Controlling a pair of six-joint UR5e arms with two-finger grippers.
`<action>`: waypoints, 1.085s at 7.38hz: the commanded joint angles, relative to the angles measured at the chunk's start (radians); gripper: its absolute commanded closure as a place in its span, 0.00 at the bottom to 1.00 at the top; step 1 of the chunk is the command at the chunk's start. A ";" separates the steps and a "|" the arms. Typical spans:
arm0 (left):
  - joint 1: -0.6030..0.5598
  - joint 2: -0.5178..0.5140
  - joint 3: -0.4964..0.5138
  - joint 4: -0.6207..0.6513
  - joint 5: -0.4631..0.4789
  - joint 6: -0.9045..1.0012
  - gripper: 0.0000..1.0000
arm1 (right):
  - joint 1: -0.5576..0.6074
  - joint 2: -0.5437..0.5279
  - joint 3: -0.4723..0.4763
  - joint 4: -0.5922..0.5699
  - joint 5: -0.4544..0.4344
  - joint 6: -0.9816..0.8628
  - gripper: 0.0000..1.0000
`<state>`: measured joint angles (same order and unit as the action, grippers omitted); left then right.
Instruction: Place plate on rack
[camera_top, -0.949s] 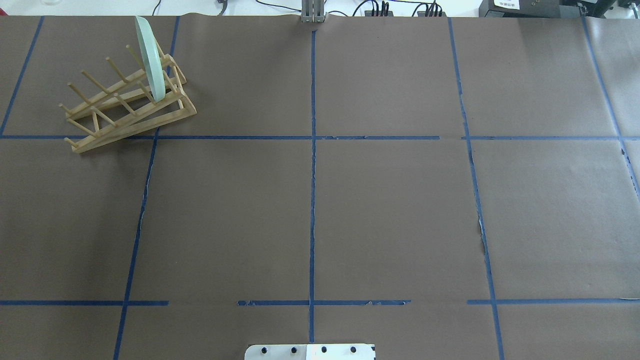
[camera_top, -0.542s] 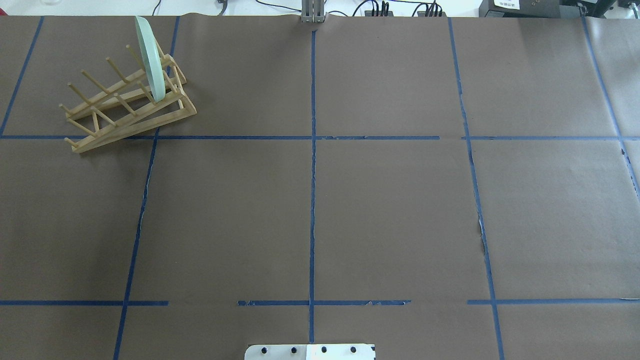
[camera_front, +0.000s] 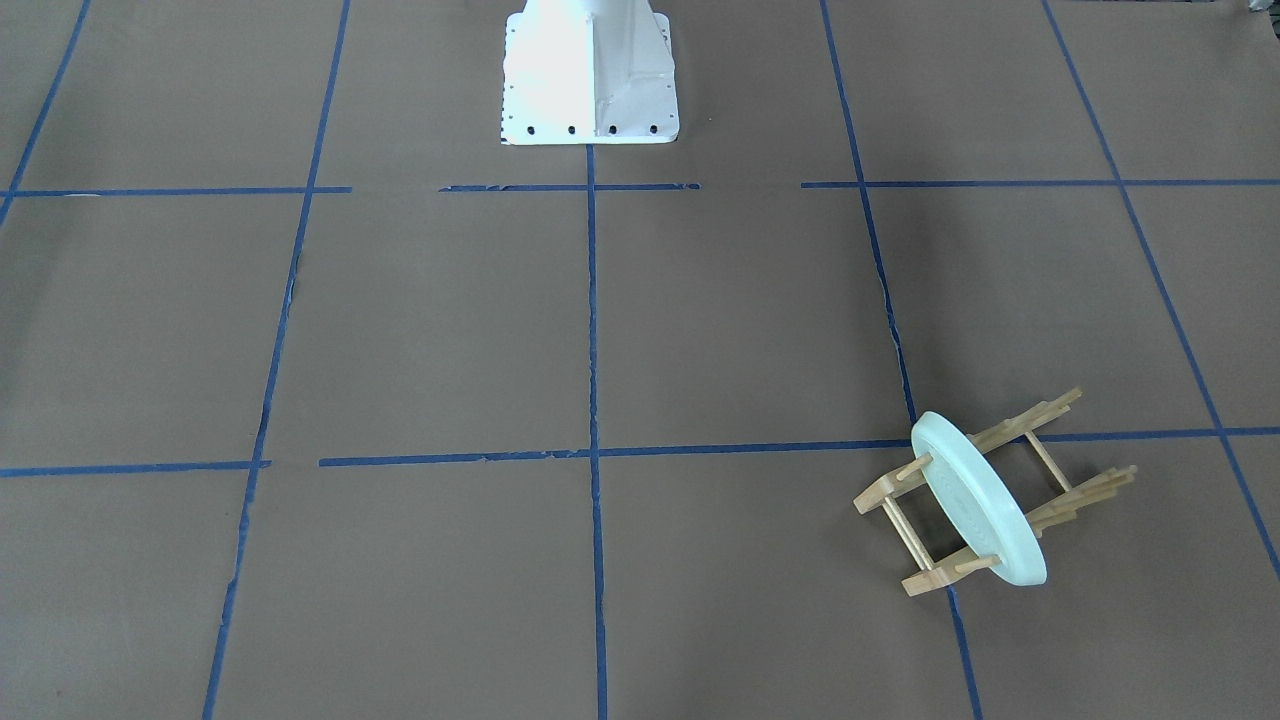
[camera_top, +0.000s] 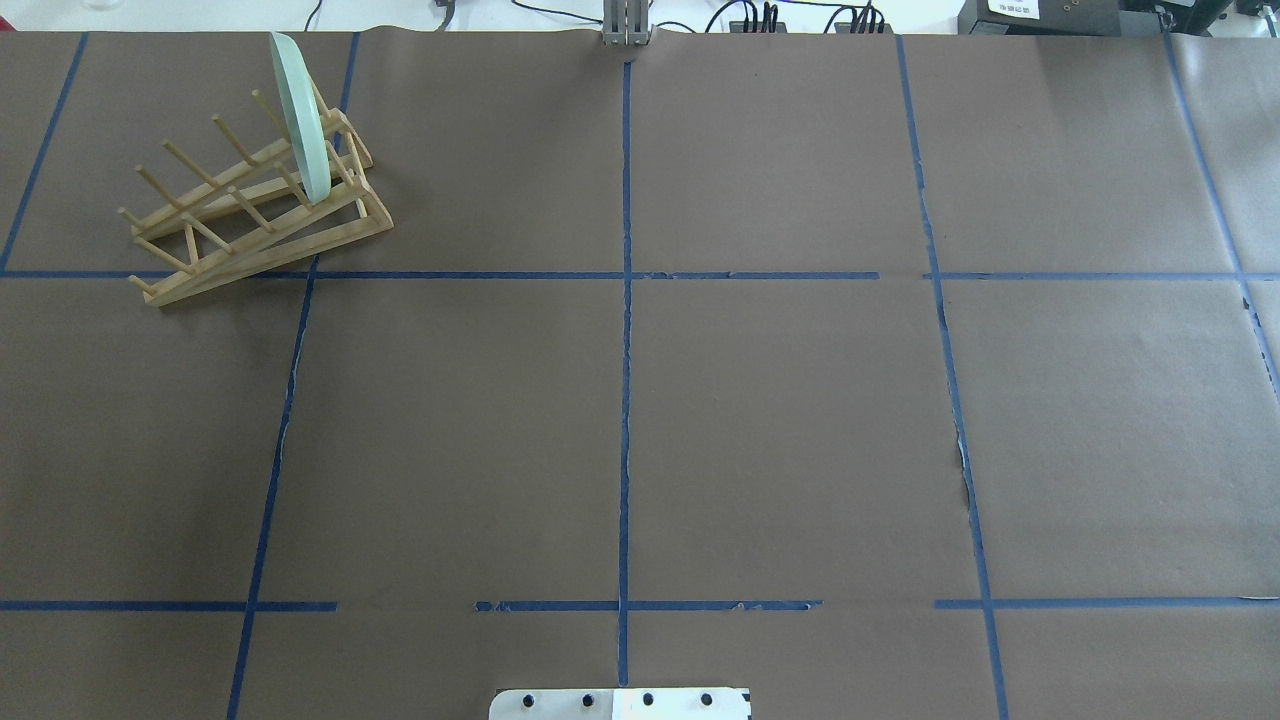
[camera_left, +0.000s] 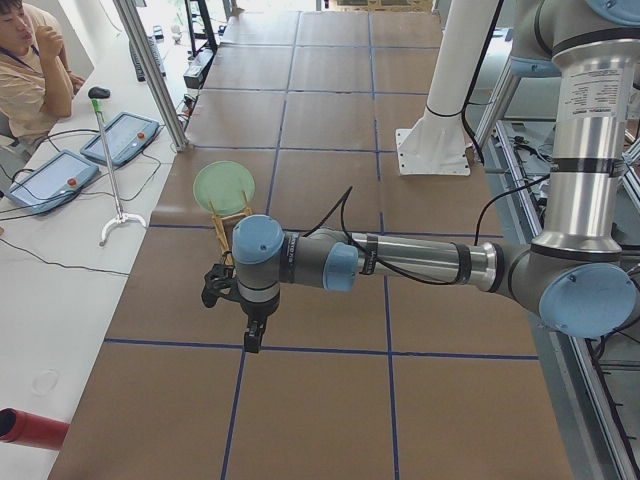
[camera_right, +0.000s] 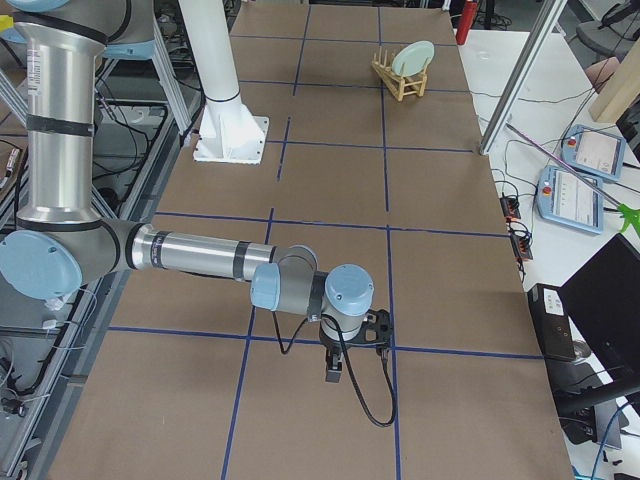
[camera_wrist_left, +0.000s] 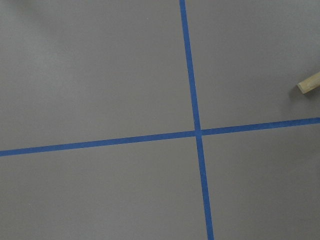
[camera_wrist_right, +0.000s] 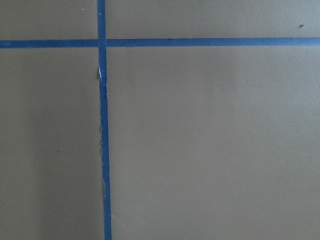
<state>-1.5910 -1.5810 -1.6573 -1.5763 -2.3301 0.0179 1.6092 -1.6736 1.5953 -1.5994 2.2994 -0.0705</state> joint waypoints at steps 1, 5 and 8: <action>-0.001 -0.019 -0.019 0.106 -0.064 0.001 0.00 | 0.000 0.000 0.000 0.001 0.000 0.001 0.00; -0.001 -0.016 0.008 0.090 -0.063 0.032 0.00 | 0.000 0.000 0.000 -0.001 0.000 0.000 0.00; -0.001 -0.017 0.028 0.094 -0.071 0.091 0.00 | 0.000 0.000 0.000 0.001 0.000 0.000 0.00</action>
<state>-1.5923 -1.5971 -1.6337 -1.4829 -2.3990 0.1003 1.6092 -1.6736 1.5953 -1.5996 2.2995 -0.0706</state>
